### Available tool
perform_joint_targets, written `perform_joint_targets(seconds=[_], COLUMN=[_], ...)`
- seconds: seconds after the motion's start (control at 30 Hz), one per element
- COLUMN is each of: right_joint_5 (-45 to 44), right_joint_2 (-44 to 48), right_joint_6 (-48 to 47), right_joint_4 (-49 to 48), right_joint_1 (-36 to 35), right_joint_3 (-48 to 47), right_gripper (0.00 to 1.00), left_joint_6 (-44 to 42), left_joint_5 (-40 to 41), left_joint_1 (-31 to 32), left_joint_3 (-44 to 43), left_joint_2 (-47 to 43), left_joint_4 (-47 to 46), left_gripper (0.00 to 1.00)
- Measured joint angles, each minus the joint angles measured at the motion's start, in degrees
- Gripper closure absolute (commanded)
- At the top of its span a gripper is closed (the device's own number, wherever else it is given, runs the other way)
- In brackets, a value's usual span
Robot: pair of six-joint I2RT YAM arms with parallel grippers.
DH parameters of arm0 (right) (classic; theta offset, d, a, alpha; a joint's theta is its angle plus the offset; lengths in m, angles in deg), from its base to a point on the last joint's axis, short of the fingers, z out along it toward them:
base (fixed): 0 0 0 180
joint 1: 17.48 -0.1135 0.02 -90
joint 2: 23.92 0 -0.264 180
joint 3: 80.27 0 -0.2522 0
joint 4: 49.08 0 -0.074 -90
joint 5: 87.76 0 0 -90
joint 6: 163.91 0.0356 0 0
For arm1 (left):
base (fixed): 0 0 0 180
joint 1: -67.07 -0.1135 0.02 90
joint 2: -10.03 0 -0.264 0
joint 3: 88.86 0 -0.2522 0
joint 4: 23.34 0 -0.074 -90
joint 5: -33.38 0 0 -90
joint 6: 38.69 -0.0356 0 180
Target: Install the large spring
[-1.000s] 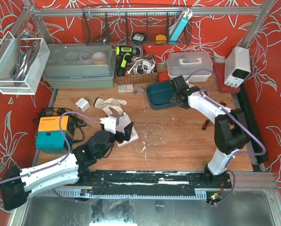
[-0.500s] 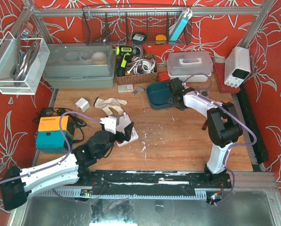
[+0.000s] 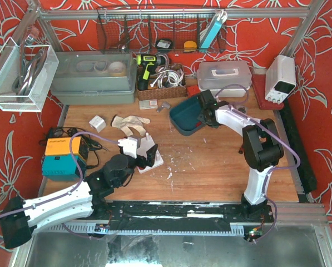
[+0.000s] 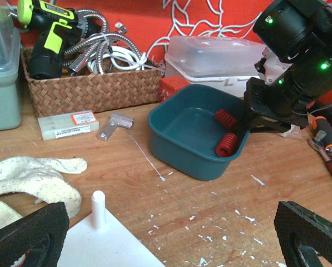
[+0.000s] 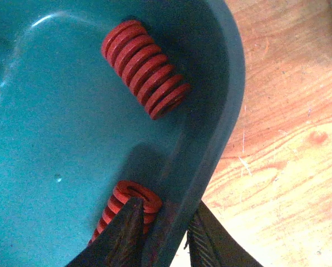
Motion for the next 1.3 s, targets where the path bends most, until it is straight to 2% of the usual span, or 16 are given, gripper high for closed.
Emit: perform_joint_targets(seconds=[0.33,0.53,0.6,0.77,0.9,1.1,1.3], right_joint_5=[-0.2,-0.9,-1.4,-1.9,-1.8,-1.9,0.3], right_joint_2=[-4.5,-6.9,-7.2,-7.6,-7.6,-7.4,-6.3], right_joint_6=[-8.7,-15.3,-16.7,-19.0,-19.6,-23.3,-34.3], right_joint_4=[3.6,6.7,7.5,9.2,10.0,10.1,7.4], right_joint_1=[0.0,0.0,0.0,0.0,0.0,-0.2,-0.8], right_joint_3=[-6.7,-10.6,-11.2,-12.3,-14.4,-17.4,-17.4], right_gripper=[0.84,0.83,0.81,0.67,0.59,0.57,0.57], left_joint_6=[0.0,0.0,0.0,0.0,0.0,0.0,-0.7], left_joint_5=[0.0,0.0,0.0,0.0,0.0,0.0,-3.4], left_joint_1=[0.0,0.0,0.0,0.0,0.0,0.0,0.0], left_joint_3=[0.0,0.0,0.0,0.0,0.0,0.0,0.3], left_joint_2=[-0.2,-0.2,-0.2,-0.2,0.0,0.3,0.9], left_joint_4=[0.0,0.0,0.0,0.0,0.0,0.0,-2.1], left_gripper=[0.0,0.0,0.0,0.0,0.0,0.0,0.0])
